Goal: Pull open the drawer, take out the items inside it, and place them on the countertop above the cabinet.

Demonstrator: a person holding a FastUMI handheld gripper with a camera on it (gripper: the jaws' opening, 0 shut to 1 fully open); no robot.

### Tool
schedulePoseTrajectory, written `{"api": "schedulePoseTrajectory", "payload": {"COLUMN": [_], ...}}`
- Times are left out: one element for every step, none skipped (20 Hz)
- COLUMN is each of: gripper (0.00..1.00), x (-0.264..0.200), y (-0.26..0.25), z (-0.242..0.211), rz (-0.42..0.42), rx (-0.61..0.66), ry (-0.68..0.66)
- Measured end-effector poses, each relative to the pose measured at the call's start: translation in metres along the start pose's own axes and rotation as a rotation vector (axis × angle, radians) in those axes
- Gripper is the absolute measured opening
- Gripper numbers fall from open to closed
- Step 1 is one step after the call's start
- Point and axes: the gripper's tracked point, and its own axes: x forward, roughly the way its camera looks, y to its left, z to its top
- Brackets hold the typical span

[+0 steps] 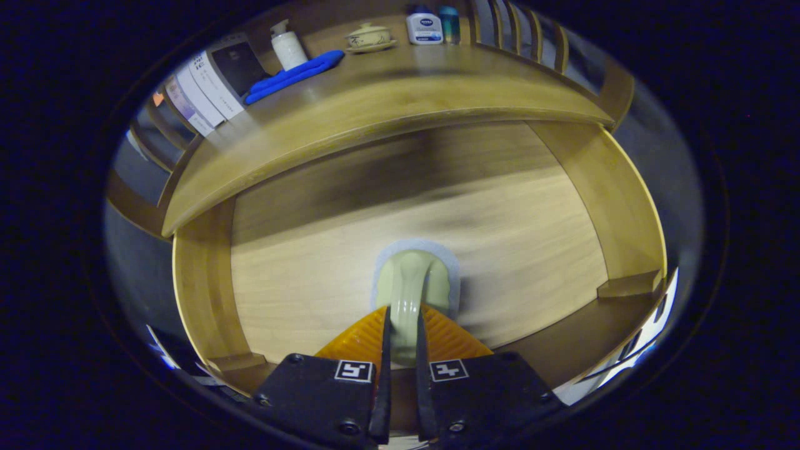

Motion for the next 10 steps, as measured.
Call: {"api": "schedulePoseTrajectory", "payload": {"gripper": [0.20, 0.20, 0.20, 0.20, 0.20, 0.20, 0.20, 0.20, 0.20, 0.20], "x": [-0.006, -0.011, -0.018, -0.026, -0.034, -0.041, -0.049, -0.056, -0.064, -0.072], "y": [-0.001, -0.003, -0.004, -0.006, -0.006, -0.006, -0.007, -0.008, -0.009, -0.009], "z": [0.002, 0.004, 0.007, 0.010, 0.013, 0.015, 0.018, 0.020, 0.024, 0.027], "rz": [0.006, 0.011, 0.015, 0.018, 0.027, 0.036, 0.044, 0.049, 0.053, 0.058], "rx": [-0.008, -0.014, -0.020, -0.027, -0.031, -0.034, -0.034, -0.041, -0.044, -0.052], "ry": [-0.007, -0.018, -0.032, -0.045, -0.057, -0.068, -0.078, -0.090, -0.106, -0.122]}}
